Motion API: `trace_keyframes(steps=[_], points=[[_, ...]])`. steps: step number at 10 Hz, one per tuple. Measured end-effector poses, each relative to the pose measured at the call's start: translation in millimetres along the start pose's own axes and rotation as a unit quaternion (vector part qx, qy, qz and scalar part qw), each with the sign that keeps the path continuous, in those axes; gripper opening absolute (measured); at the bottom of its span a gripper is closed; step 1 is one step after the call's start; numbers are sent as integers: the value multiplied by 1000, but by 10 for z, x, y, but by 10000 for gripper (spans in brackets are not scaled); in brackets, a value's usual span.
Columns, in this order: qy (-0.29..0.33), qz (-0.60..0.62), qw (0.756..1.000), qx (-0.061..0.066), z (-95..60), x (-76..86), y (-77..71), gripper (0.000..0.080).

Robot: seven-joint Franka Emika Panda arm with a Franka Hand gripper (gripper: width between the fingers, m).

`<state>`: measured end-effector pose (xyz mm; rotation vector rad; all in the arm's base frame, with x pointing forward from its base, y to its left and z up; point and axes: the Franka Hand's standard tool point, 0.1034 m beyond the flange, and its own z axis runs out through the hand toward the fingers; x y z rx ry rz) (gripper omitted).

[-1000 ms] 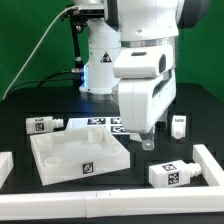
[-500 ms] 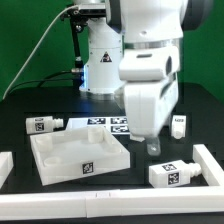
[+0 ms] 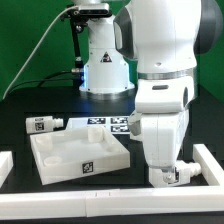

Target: Assemble one leg

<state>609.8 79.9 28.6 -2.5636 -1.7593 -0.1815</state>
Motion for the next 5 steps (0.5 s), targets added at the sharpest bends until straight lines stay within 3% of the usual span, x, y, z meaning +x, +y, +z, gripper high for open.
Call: trace_keyframes(steps=[3,5], points=[[-1,0,1000,1,-1,-31,-36,650],[3,2,1000,-6,-6,-3,-15,650]])
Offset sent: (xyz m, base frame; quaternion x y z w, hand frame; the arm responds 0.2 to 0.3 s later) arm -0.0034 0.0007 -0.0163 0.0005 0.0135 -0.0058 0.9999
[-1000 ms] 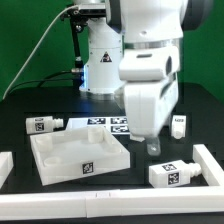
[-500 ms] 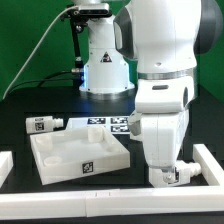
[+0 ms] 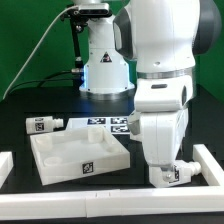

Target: Assemble one leg

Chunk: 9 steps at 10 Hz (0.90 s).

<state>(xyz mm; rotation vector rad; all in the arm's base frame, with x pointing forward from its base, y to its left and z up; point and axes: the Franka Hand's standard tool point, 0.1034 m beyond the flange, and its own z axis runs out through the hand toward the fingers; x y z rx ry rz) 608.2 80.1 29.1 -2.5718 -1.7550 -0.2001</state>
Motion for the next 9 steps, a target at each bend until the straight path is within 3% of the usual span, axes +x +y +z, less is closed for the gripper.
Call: trace_keyframes(steps=[6,9], points=[[-3,1,1000,2,-76,-30,-86,650],[-3,3,1000,5,25,-52,-110,650]])
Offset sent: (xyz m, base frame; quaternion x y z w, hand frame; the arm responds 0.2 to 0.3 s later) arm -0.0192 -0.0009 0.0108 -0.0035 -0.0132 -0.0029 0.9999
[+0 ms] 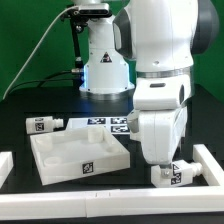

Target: Assemble one leg

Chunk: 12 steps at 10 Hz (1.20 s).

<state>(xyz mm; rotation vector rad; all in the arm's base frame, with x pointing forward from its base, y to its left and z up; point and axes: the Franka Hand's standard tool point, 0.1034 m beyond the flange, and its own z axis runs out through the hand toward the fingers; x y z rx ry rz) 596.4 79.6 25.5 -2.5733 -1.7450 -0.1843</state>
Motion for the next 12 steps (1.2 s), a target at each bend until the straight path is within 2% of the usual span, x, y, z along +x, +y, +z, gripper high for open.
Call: trace_keyframes(steps=[3,4,5,6,7,8,9,10,11,12], points=[[-1,2,1000,5,104,-23,-32,650],[-1,2,1000,5,100,-21,-29,612],[-1,2,1000,5,103,-23,-30,612],[-1,2,1000,6,105,-25,-31,420],[-1,2,1000,6,106,-25,-32,420],[-1,2,1000,6,105,-25,-31,283],[-1,2,1000,5,97,-24,-29,284],[-4,-4,1000,4,-49,-40,-25,284],[-7,-11,1000,-8,-373,-132,-61,284],[-13,-1,1000,-10,-602,-312,-160,284]])
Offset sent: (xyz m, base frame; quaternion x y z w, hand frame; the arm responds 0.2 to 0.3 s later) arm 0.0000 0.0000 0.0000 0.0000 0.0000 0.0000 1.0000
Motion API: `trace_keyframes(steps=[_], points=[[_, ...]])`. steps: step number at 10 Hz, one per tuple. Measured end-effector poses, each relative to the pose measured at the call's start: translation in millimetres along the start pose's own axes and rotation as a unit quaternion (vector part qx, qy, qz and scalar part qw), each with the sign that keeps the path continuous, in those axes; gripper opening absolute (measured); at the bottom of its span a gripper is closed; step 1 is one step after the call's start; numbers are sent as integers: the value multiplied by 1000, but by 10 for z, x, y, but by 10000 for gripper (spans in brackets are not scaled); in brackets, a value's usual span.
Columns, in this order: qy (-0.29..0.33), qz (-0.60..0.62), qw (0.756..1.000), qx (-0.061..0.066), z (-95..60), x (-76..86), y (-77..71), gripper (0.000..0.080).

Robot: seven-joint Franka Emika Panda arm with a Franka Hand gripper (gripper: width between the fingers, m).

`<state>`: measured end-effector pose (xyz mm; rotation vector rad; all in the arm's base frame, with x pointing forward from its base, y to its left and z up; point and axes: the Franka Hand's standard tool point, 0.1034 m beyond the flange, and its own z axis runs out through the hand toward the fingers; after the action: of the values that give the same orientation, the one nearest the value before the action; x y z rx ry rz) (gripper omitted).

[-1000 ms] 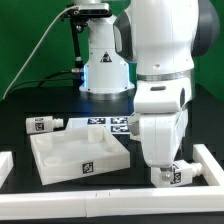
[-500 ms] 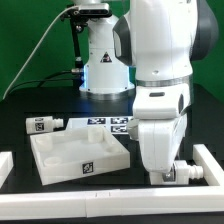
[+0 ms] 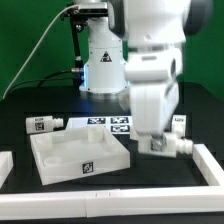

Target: Assemble one leg

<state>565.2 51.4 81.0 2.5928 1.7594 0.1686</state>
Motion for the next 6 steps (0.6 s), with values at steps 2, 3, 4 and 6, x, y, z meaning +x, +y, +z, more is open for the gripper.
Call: trace_keyframes(steps=[2,3,4,6], points=[[-5,13,1000,2,-42,-154,-50,284],[-4,12,1000,3,-28,-136,-49,284],[-4,12,1000,3,-28,-140,-48,284],[-5,12,1000,4,-19,-146,-60,284]])
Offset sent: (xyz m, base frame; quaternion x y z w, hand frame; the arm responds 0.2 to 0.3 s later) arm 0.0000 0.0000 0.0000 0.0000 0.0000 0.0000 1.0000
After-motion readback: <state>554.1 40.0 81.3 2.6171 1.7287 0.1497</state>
